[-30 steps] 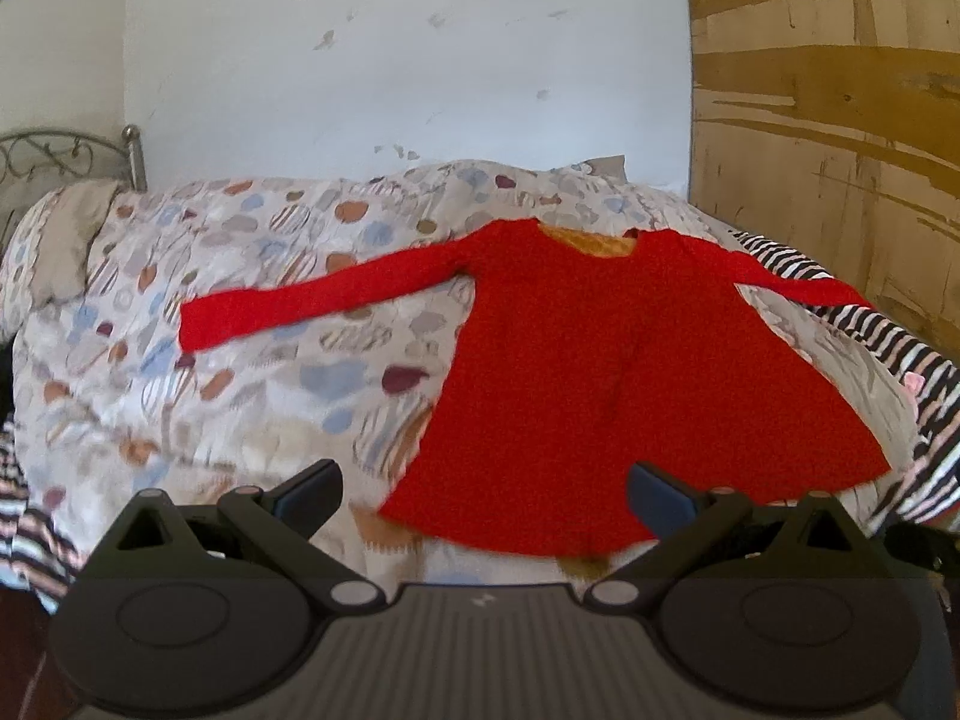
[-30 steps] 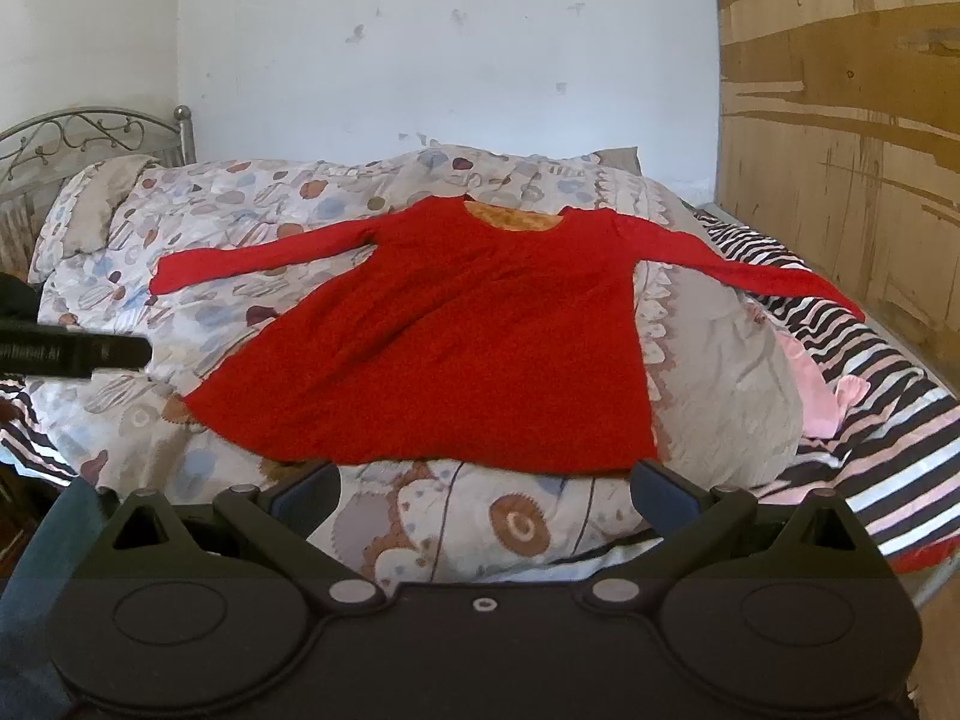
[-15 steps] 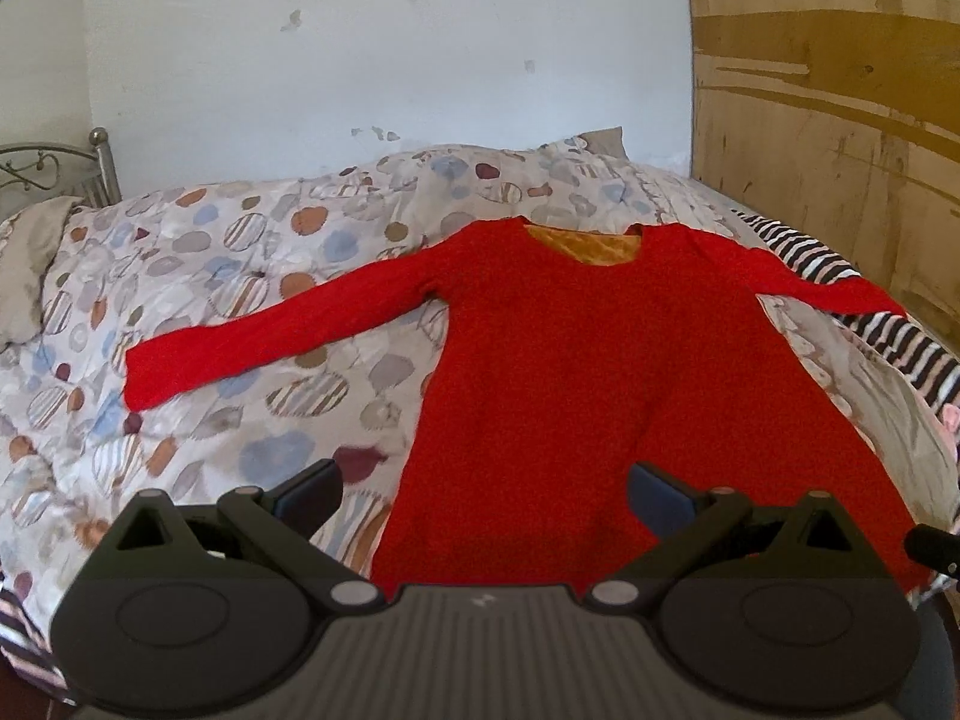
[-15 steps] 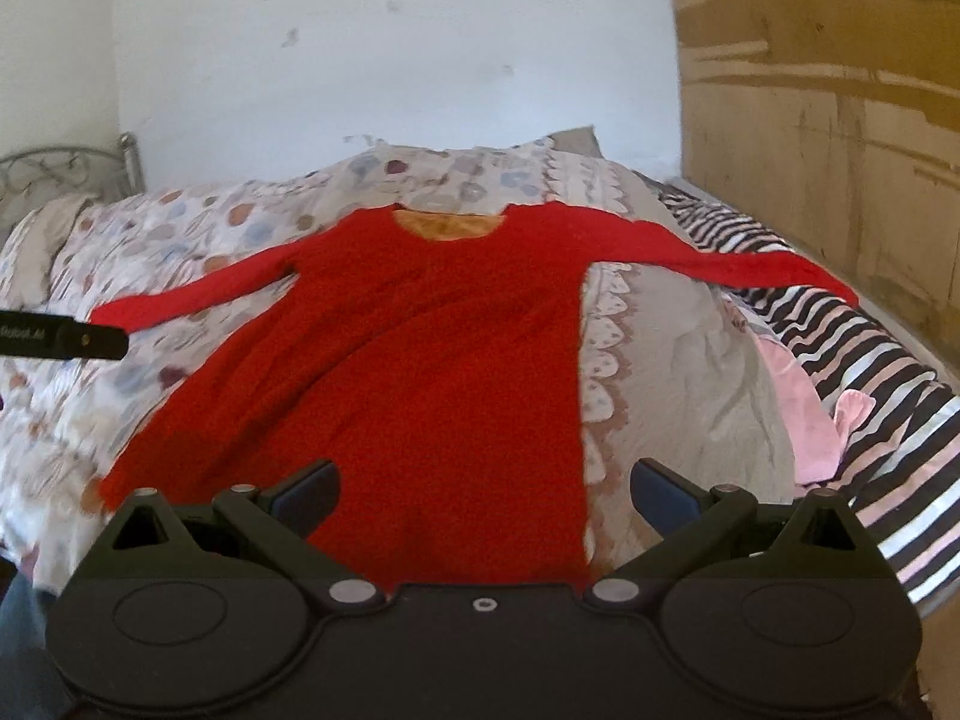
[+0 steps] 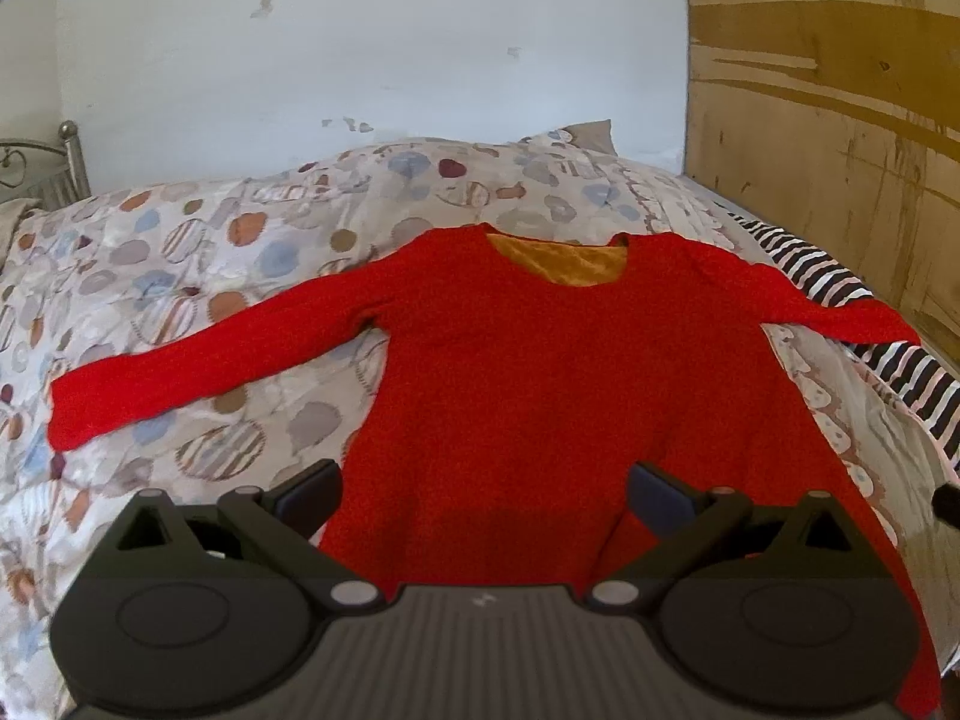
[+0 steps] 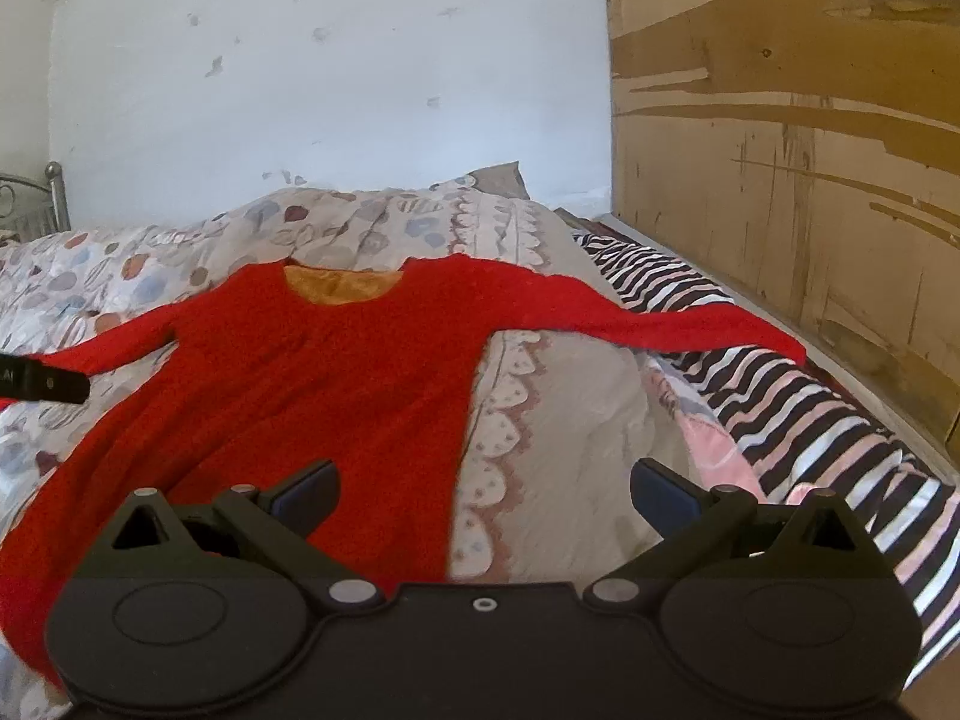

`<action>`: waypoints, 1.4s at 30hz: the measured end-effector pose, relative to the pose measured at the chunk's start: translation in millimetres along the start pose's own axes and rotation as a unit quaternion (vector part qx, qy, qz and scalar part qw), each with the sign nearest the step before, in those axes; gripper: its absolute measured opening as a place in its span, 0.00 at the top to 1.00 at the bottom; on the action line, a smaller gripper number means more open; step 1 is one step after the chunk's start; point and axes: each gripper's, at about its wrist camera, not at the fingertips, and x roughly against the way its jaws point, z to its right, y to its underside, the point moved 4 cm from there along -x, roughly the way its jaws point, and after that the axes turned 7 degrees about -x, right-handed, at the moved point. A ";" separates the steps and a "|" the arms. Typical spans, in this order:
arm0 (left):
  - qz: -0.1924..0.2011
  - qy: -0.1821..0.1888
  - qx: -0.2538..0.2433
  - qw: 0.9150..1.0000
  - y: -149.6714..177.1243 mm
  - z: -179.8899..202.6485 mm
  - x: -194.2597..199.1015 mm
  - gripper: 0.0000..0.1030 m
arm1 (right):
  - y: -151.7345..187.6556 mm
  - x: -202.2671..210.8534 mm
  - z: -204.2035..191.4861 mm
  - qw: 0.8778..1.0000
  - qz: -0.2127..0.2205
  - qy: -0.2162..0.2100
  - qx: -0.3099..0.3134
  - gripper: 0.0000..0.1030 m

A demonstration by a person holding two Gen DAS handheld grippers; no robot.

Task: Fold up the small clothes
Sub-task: 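Move the right tool toward the sweater sleeve beside the striped blanket, then grasp the sleeve cuff with the right tool and lift it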

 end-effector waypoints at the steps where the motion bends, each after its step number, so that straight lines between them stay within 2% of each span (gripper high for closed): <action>1: 0.000 0.002 -0.001 1.000 -1.1 2.3 -4.8 0.00 | -2.5 -1.8 2.8 1.000 0.003 0.005 0.002 0.00; 7: -0.004 0.006 0.009 1.000 -7.0 19.7 -44.5 0.00 | -21.4 -28.4 34.0 0.999 0.035 0.023 0.019 0.00; 14: -0.011 0.014 0.007 1.000 -3.5 45.8 -87.2 0.00 | -39.1 -79.3 83.8 0.998 0.036 0.037 0.025 0.00; 17: -0.001 0.026 0.006 1.000 -0.1 60.6 -99.8 0.00 | -39.4 -108.1 103.6 0.999 -0.001 0.018 0.027 0.00; 20: 0.012 0.040 0.009 0.999 5.6 74.9 -106.0 0.00 | -39.3 -133.8 124.6 0.999 -0.026 0.021 0.010 0.00; 24: 0.018 0.066 -0.003 0.998 16.2 95.4 -113.2 0.00 | -45.1 -159.1 151.1 0.998 -0.026 0.048 -0.002 0.00; 26: 0.020 0.072 -0.014 0.997 21.2 104.1 -115.3 0.00 | -53.8 -171.5 170.6 0.997 -0.024 0.060 -0.034 0.00; 28: 0.023 0.067 -0.029 0.997 25.5 111.1 -116.5 0.00 | -62.8 -181.9 190.9 0.995 -0.019 0.053 -0.083 0.00; 33: 0.031 0.059 -0.032 0.997 32.1 116.1 -118.9 0.01 | -83.4 -216.2 232.8 0.980 -0.017 0.069 -0.183 0.01; 36: 0.036 0.062 -0.026 0.997 36.2 114.7 -120.5 0.01 | -92.4 -233.9 256.0 0.968 -0.008 0.083 -0.235 0.07; 39: 0.039 0.062 -0.027 0.997 38.9 115.5 -120.8 0.01 | -97.0 -251.1 282.8 0.947 -0.002 0.098 -0.307 0.14; 42: 0.042 0.058 -0.031 0.997 40.3 116.9 -120.9 0.01 | -92.3 -261.5 305.9 0.917 0.005 0.104 -0.384 0.22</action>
